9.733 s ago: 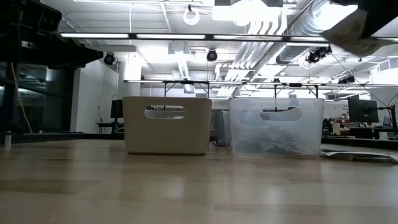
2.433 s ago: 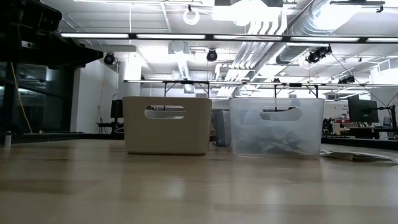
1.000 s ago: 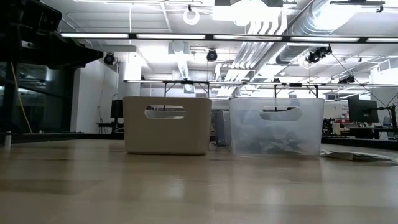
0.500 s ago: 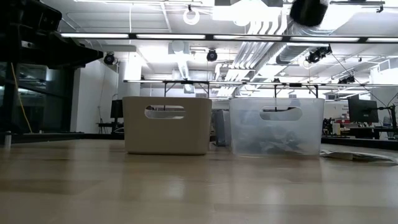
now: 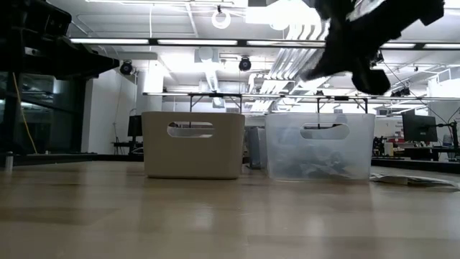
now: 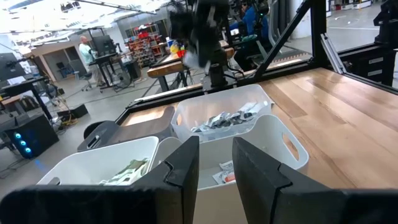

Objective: Pick & Place First Aid Supplies
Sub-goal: Put the gray towelette pack into the transparent bin, then adjust the transparent bin

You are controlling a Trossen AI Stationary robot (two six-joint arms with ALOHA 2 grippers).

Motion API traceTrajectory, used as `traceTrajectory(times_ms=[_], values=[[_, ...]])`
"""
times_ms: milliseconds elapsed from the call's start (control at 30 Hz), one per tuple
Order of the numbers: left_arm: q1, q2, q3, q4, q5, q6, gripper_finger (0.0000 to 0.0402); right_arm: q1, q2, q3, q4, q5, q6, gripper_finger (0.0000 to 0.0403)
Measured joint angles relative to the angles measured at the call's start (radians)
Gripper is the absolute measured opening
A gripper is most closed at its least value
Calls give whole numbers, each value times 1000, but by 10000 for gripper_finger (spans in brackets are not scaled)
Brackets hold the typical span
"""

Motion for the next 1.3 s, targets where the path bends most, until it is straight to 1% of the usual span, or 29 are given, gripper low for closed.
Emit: traceTrajectory(times_ms=[133,267,400,600,733,900,1033,1133,1300], values=[[0,0,0,0,0,0,96,-18,81,38,-125,-35,43,3],[0,0,0,0,0,0,96,-32,181,97,-187,-95,39,7],[0,0,0,0,0,0,96,-47,273,165,-279,-128,13,15],[0,0,0,0,0,0,96,-64,390,274,-443,-170,-69,43],[0,0,0,0,0,0,96,-74,444,331,-493,-172,-134,72],[0,0,0,0,0,0,96,-99,462,359,-495,-199,-185,113],[0,0,0,0,0,0,96,-120,456,360,-521,-205,-184,138],[0,0,0,0,0,0,96,-119,434,360,-526,-192,-158,147],[0,0,0,0,0,0,96,-106,383,360,-530,-151,-140,149]])
